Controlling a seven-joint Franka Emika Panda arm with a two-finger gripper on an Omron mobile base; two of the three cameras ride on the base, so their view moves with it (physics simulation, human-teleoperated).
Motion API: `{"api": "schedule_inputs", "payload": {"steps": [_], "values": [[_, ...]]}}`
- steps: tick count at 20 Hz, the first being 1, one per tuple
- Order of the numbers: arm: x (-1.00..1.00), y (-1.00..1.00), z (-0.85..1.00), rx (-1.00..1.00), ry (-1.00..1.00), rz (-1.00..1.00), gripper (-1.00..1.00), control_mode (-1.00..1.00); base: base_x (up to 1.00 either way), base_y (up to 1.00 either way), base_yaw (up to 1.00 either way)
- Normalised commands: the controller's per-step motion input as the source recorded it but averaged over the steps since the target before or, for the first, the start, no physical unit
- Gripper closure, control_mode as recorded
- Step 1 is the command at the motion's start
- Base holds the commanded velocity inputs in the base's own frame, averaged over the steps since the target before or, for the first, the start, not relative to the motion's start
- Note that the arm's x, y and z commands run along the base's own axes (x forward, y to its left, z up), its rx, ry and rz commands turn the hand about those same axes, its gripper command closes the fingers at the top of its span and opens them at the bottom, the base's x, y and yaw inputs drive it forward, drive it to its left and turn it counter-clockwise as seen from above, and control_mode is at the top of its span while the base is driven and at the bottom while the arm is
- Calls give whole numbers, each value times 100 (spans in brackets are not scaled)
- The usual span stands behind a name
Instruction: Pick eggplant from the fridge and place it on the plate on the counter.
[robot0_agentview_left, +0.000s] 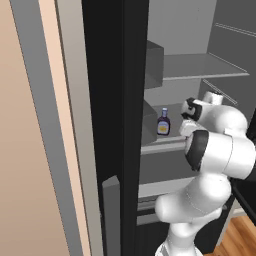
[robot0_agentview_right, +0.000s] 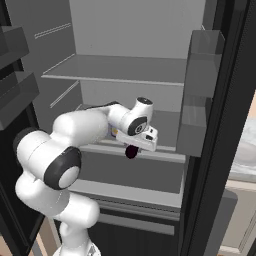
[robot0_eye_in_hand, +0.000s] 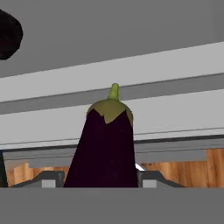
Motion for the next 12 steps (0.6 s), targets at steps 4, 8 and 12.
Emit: {"api": "schedule_inputs", "payload": {"steps": [4,8,12], "values": [[-56,62,26,-5,3,17,100,-100,0,0,0],[-34,56,45,-2,0,11,100,-100,0,0,0],[-26,40,59,-2,0,6,100,-100,0,0,0]]}}
